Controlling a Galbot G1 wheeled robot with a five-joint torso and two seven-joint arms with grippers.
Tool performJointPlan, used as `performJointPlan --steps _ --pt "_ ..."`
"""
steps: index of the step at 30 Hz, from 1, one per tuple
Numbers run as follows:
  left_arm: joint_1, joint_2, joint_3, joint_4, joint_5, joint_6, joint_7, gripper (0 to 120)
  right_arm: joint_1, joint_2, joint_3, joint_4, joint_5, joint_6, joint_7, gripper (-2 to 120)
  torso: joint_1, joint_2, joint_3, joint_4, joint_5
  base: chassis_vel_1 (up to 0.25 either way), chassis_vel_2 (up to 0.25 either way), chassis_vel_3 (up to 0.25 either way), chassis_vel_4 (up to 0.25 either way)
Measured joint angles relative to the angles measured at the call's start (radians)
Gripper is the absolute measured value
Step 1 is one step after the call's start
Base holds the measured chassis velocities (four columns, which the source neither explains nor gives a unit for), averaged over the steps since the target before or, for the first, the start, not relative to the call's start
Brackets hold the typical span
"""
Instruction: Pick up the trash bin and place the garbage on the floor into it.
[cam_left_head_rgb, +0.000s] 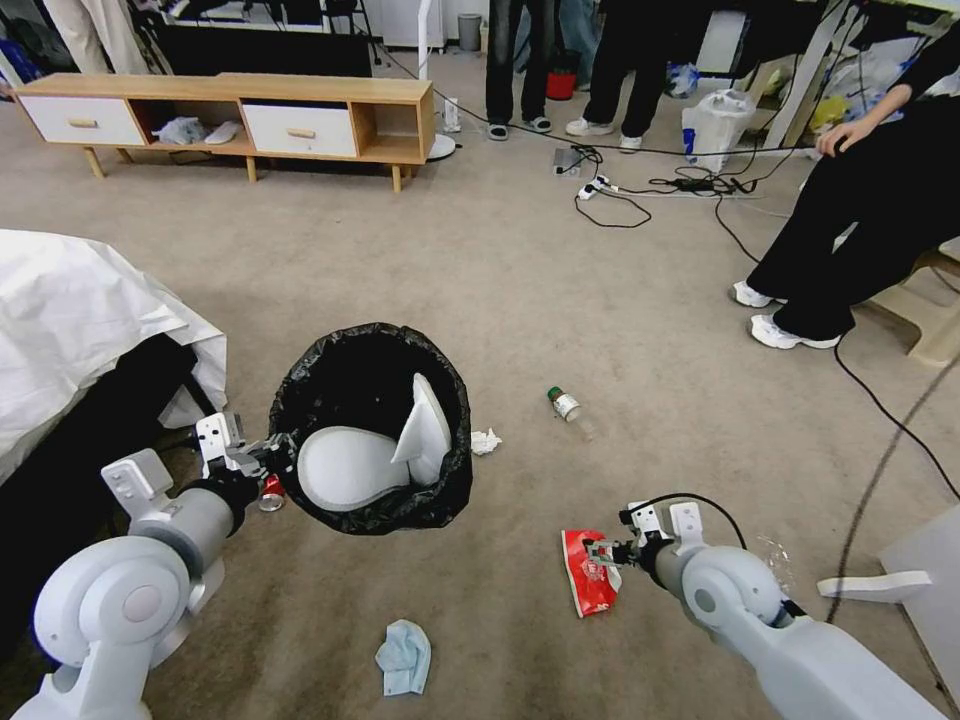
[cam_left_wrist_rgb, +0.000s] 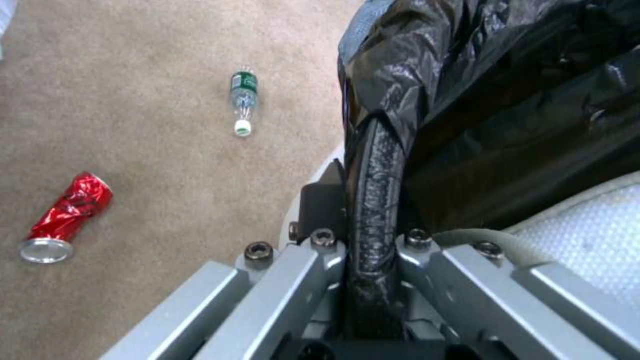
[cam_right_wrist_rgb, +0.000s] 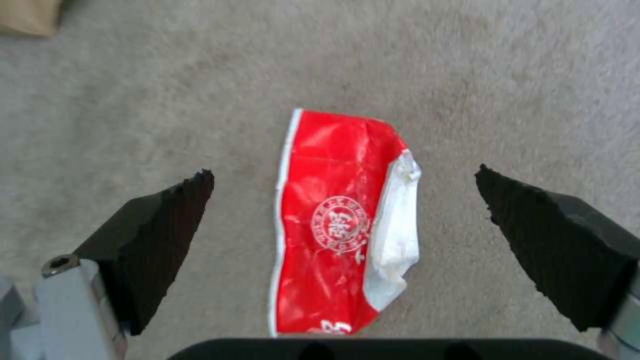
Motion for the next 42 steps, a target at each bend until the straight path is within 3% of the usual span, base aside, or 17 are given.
performJointPlan --steps 22,42 --pt "0.009 -0.002 -0.008 -0.004 -0.001 0.000 0.002 2 0.054 0.052 -0.037 -0.220 -0.087 0.090 -0.058 100 0.000 0.000 0.000 0.0001 0.0000 0.000 0.000 0.000 0.000" --pt "0.007 -0.019 -0.003 -0.008 0.014 0.000 -0.002 2 0.096 0.077 -0.102 -0.295 -0.100 0.136 -0.074 100 0.000 0.000 0.000 0.0001 0.0000 0.000 0.000 0.000 0.000"
